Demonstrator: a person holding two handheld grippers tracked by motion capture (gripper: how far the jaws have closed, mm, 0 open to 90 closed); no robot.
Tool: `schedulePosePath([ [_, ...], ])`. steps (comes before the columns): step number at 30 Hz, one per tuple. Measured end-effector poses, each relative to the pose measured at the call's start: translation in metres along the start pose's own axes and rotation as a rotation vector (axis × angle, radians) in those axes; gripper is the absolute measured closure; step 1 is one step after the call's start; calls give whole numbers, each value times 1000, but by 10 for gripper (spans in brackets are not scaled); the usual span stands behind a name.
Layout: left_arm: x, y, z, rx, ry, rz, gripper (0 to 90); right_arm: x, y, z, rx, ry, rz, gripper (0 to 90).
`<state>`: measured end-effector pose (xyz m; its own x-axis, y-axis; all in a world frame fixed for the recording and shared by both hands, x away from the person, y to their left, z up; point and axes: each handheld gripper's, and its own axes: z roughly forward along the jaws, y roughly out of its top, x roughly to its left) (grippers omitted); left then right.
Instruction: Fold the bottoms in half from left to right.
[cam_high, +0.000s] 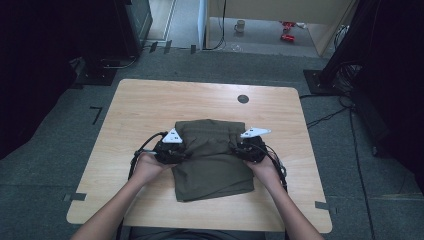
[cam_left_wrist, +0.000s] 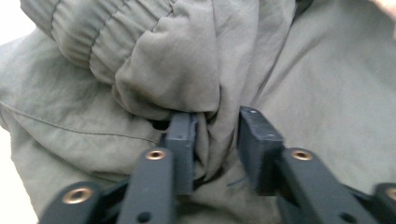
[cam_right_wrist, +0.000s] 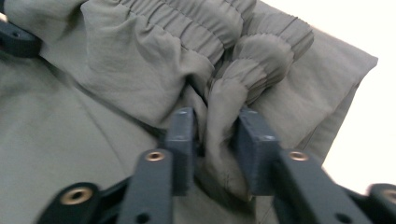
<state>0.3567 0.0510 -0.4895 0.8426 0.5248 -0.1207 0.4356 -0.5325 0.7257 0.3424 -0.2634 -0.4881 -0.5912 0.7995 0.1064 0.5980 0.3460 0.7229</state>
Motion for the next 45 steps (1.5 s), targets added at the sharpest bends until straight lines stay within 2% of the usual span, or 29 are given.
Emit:
schedulePosePath([
  [2, 3, 0, -2, -10, -13, -37, 643, -4, -1, -2, -8, 24, 31, 600],
  [3, 3, 0, -2, -10, -13, -37, 628, -4, -1, -2, -8, 24, 31, 600],
  [4, 4, 2, -5, -14, -14, -54, 628, -6, -1, -3, -18, 26, 35, 580],
  [5, 5, 4, -9, -19, -16, -63, 584, -9, 1, -8, -44, 39, 49, 539],
  [7, 7, 7, -15, -14, -8, -65, 526, -13, 3, -11, -54, 60, 56, 515],
  [10, 11, 11, -22, -29, -14, -76, 531, -17, 6, -14, -69, 70, 67, 517],
  [11, 16, 13, -27, -38, -20, -95, 569, -22, 7, -19, -103, 68, 88, 546],
  [12, 20, 14, -29, -39, -21, -106, 584, -24, 8, -20, -114, 64, 92, 570],
  [13, 20, 14, -29, -39, -21, -106, 614, -27, 8, -20, -110, 60, 104, 609],
  [14, 27, 15, -31, -43, -28, -129, 649, -30, 10, -20, -85, 55, 118, 645],
  [17, 35, 17, -32, -54, -19, -138, 733, -37, 14, -18, -64, 27, 115, 712],
  [21, 47, 21, -33, -53, 0, -157, 822, -44, 22, -14, -64, 1, 135, 778],
  [24, 60, 25, -28, -39, 12, -218, 865, -48, 29, -10, -77, -5, 143, 820],
  [26, 66, 27, -23, -44, 20, -233, 900, -50, 33, -5, -66, -16, 140, 848],
  [28, 71, 29, -18, -28, 13, -245, 900, -50, 35, 0, -61, -26, 138, 871],
  [30, 74, 30, -12, -19, 15, -244, 900, -52, 37, 7, -34, -38, 128, 877],
  [32, 75, 30, -9, -13, 15, -245, 900, -53, 37, 10, -26, -37, 130, 878],
  [35, 78, 29, 2, -1, 12, -256, 900, -54, 37, 23, 13, -42, 141, 879],
  [41, 78, 29, 18, 32, 16, -242, 900, -60, 35, 36, 30, -39, 168, 879],
  [45, 80, 29, 23, 44, 17, -241, 900, -64, 32, 42, 38, -43, 189, 877],
])
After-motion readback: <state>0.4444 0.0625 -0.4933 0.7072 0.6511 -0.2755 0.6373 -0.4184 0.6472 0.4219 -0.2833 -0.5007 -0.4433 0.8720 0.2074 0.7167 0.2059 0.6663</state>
